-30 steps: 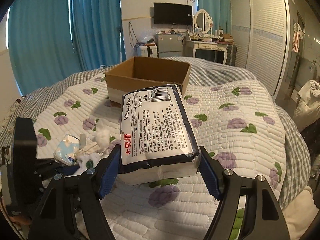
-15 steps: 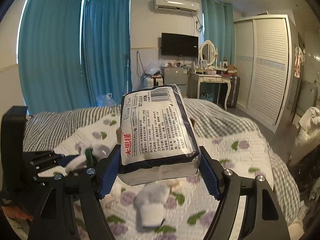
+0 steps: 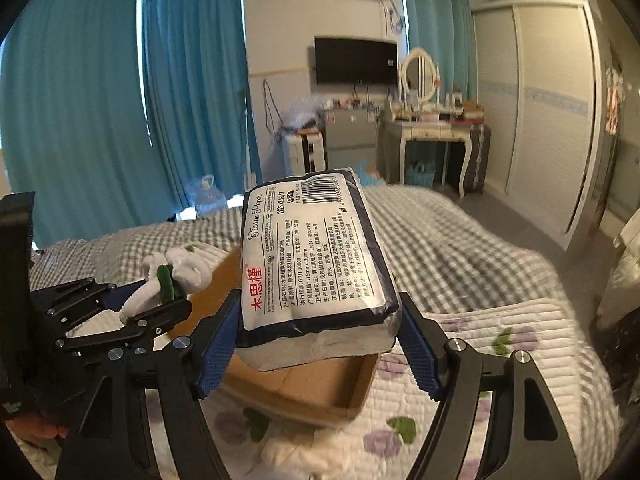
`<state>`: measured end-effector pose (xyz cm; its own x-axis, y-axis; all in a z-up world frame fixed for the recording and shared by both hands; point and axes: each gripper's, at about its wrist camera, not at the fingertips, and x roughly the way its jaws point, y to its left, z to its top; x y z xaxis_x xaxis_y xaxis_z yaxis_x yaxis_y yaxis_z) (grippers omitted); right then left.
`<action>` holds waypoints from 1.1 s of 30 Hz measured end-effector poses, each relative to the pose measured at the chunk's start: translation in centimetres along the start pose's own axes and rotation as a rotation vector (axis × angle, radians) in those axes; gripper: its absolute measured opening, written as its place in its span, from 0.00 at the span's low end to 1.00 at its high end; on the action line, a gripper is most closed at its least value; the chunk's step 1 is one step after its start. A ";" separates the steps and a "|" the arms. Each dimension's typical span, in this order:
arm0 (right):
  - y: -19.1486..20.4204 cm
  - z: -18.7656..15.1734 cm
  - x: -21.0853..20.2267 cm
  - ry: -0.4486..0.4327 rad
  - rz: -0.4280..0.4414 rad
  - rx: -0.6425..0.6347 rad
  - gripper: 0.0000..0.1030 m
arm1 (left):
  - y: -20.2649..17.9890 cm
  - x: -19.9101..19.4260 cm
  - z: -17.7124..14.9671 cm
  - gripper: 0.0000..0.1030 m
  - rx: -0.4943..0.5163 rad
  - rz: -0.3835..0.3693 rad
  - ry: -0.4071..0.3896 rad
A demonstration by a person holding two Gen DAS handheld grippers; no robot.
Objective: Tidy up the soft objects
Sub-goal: 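Carry both items over the cardboard box and open both tools to drop them, then grasp the white knit sock with the right tool while the left grasps the white cloth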
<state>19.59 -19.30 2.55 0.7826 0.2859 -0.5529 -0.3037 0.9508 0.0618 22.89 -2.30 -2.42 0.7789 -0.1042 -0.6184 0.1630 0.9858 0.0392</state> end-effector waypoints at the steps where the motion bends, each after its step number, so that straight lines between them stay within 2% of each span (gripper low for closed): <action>1: -0.5 -0.2 1.9 0.023 0.009 0.012 0.71 | 0.1 1.5 0.1 0.34 0.008 -0.005 0.011; 7: -2.4 -1.3 9.0 0.115 0.032 0.054 0.71 | 0.0 6.5 -0.5 0.34 0.043 0.014 0.075; 10: -2.8 -1.9 10.2 0.127 0.049 0.056 0.72 | 0.3 7.5 -0.5 0.36 0.034 0.003 0.083; 12: -3.2 -2.0 10.0 0.100 0.064 0.071 0.76 | 0.1 7.6 -0.4 0.38 0.030 -0.014 0.092; 14: -3.6 -1.8 9.6 0.081 0.065 0.091 0.81 | 0.0 7.6 -0.6 0.56 0.018 -0.018 0.114; 16: -3.6 -1.5 8.4 0.064 0.062 0.110 0.81 | -0.2 6.6 -0.6 0.61 0.010 -0.009 0.101; 20: -3.1 -0.6 4.1 0.013 0.035 0.100 0.81 | -0.6 3.5 0.1 0.61 0.005 0.020 0.085; 25: -1.5 0.5 -2.9 -0.024 0.004 0.049 0.81 | -1.0 -3.9 1.1 0.61 -0.003 0.033 0.010; 29: 0.2 0.7 -9.1 -0.037 -0.033 -0.003 0.90 | -0.8 -10.6 1.4 0.61 -0.004 0.047 -0.060; 30: 0.4 0.7 -10.1 -0.041 -0.039 -0.008 0.92 | -0.7 -12.3 1.3 0.63 -0.011 0.048 -0.076; 31: 0.9 0.5 -11.6 -0.045 -0.047 -0.019 0.94 | -0.5 -13.4 1.2 0.73 -0.018 0.047 -0.088; 32: 1.2 0.3 -12.5 -0.049 -0.050 -0.027 0.96 | -0.3 -14.5 0.9 0.79 -0.028 0.049 -0.107; 33: 1.6 0.0 -13.4 -0.052 -0.052 -0.037 0.98 | -0.2 -15.6 0.6 0.79 -0.038 0.051 -0.129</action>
<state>8.61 -21.57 10.04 0.8249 0.2432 -0.5103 -0.2810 0.9597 0.0032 11.08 -0.97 7.67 0.8573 -0.0670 -0.5104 0.0996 0.9943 0.0368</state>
